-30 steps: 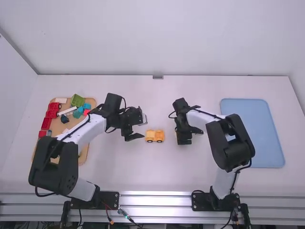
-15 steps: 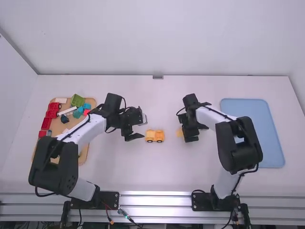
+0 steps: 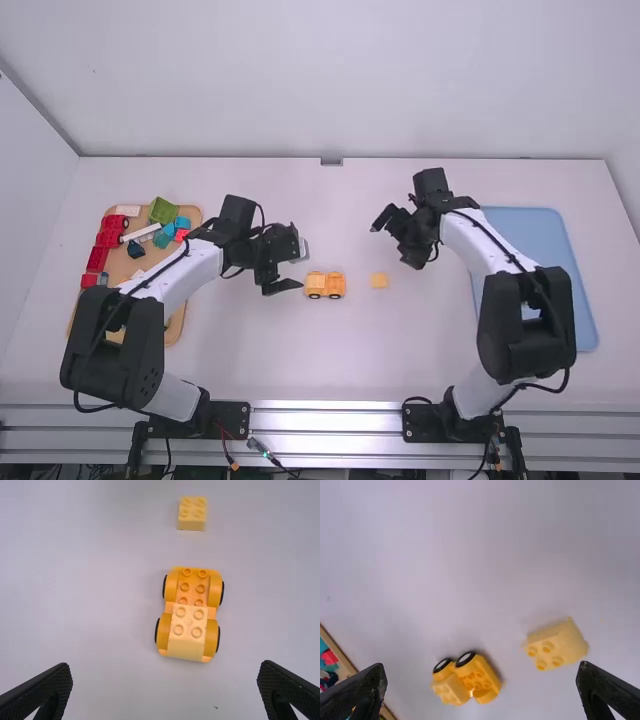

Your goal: Assemble lego blocks to make yellow taxi

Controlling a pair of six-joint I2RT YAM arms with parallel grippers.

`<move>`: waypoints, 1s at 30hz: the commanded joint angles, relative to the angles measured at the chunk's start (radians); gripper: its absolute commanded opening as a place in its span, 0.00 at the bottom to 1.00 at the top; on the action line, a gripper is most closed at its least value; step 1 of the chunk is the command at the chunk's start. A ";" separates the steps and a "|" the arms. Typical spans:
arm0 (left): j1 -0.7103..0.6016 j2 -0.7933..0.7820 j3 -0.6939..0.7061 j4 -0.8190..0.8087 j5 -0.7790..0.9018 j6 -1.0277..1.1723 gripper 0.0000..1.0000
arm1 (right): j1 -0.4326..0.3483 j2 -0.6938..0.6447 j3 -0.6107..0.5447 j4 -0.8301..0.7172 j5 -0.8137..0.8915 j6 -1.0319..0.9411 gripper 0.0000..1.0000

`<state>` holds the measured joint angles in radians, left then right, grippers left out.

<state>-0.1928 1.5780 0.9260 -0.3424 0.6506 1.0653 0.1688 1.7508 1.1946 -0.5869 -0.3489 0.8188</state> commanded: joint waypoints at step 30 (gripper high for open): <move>-0.003 -0.026 -0.017 0.037 -0.117 0.001 0.99 | 0.043 -0.005 0.001 0.242 0.090 -1.431 0.99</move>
<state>-0.1940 1.5780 0.9245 -0.3012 0.5220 1.0657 0.2035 1.7512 1.1938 -0.3405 -0.3923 -0.5056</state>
